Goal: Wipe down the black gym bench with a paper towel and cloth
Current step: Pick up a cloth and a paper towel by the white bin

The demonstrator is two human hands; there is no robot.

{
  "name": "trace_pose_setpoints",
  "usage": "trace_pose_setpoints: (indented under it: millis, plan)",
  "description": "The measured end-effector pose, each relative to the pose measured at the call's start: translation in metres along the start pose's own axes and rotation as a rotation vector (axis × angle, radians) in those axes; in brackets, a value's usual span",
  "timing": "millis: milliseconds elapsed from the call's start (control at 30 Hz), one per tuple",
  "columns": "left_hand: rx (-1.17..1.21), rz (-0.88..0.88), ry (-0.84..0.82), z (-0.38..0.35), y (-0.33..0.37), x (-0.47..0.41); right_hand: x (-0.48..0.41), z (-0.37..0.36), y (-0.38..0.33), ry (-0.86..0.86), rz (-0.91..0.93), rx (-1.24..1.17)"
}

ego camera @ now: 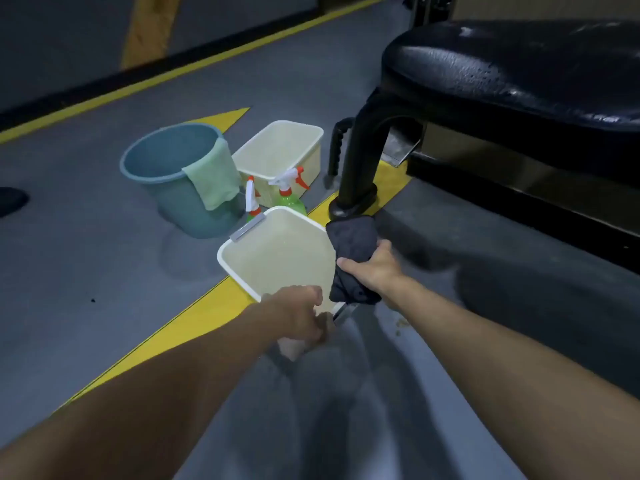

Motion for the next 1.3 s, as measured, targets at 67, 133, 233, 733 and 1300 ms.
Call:
trace_pose_setpoints:
  millis: [67,133,233,733,1300]
  plan:
    - [-0.121,-0.002,0.077,0.002,0.001,-0.001,0.0,-0.001,-0.001,-0.004,-0.044,0.014]
    - [-0.171,-0.028,0.113,0.001,0.004,-0.001,-0.001,-0.001,-0.001,-0.003,-0.073,0.031]
    - [-0.151,-0.102,0.081,0.002,0.008,-0.001,-0.001,-0.003,-0.003,0.007,-0.09,0.051]
    - [0.532,-0.278,0.42,0.258,0.012,-0.02,0.015,0.074,-0.167,0.117,0.144,-0.265]
    - [0.541,-0.589,0.6,0.442,0.105,-0.031,-0.026,0.204,-0.289,0.572,0.075,0.176]
Point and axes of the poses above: each hand's wrist, its own x-axis away from the middle knuckle, its own z-axis out of the back of the hand, y = z × x, the point moved 7 cm from there along -x, towards the middle knuckle, and after that the axes turned 3 degrees about y, right-handed, at the moved point
